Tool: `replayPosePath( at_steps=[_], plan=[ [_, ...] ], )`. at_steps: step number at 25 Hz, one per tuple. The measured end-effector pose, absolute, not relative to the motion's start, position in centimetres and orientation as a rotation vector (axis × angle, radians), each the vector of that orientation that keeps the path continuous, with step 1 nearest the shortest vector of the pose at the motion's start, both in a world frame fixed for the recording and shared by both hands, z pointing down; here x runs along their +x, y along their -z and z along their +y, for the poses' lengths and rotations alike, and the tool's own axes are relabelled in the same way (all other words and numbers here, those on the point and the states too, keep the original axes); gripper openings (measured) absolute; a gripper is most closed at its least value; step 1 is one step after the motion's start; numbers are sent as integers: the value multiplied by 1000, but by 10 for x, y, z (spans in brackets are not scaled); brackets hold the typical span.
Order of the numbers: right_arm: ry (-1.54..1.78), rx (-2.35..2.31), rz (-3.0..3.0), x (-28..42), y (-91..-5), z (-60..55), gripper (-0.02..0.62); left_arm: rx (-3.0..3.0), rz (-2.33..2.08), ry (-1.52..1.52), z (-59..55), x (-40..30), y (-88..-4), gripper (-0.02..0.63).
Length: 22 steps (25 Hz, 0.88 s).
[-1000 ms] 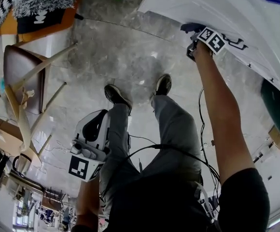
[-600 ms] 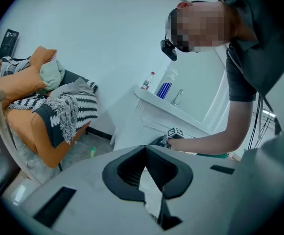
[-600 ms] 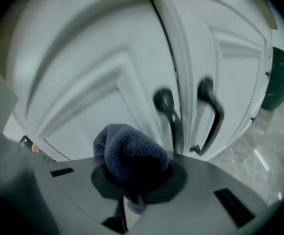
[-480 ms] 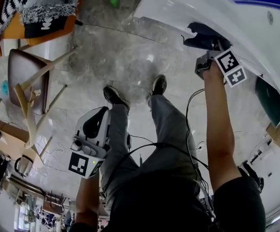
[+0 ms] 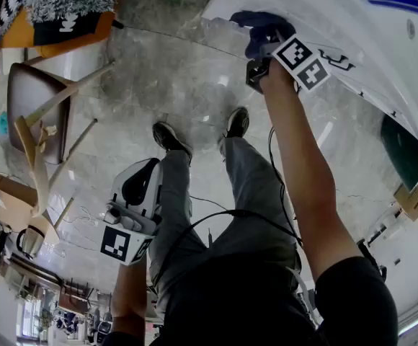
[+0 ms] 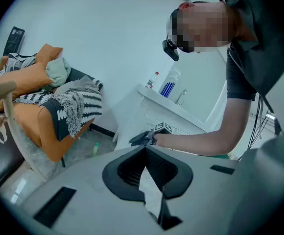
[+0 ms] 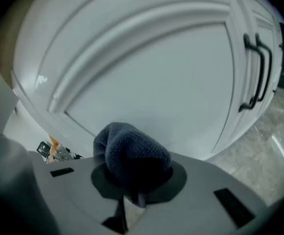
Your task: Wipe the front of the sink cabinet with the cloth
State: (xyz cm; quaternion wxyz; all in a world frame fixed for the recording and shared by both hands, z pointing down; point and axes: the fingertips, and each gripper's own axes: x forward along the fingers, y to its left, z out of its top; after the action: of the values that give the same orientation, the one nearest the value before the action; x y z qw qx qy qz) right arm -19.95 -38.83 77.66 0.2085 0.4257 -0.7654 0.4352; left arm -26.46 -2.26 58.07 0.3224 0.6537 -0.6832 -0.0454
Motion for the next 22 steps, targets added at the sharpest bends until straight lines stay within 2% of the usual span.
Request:
replayPosePath(
  at_steps=[4, 10, 16, 22],
  plan=[
    [-1264, 1172, -1993, -214, -844, -380, 37, 1708, -1808, 115, -18, -265, -580, 5],
    [-1144, 1224, -1783, -143, -895, -404, 38, 1687, -1824, 94, -15, -265, -570, 5],
    [-875, 1308, -1826, -69, -831, -453, 37, 1704, -1805, 19, -16, -276, -552, 5],
    [-853, 988, -1863, -82, -783, -364, 37, 1588, -1902, 205, 7, -331, -493, 5]
  ],
)
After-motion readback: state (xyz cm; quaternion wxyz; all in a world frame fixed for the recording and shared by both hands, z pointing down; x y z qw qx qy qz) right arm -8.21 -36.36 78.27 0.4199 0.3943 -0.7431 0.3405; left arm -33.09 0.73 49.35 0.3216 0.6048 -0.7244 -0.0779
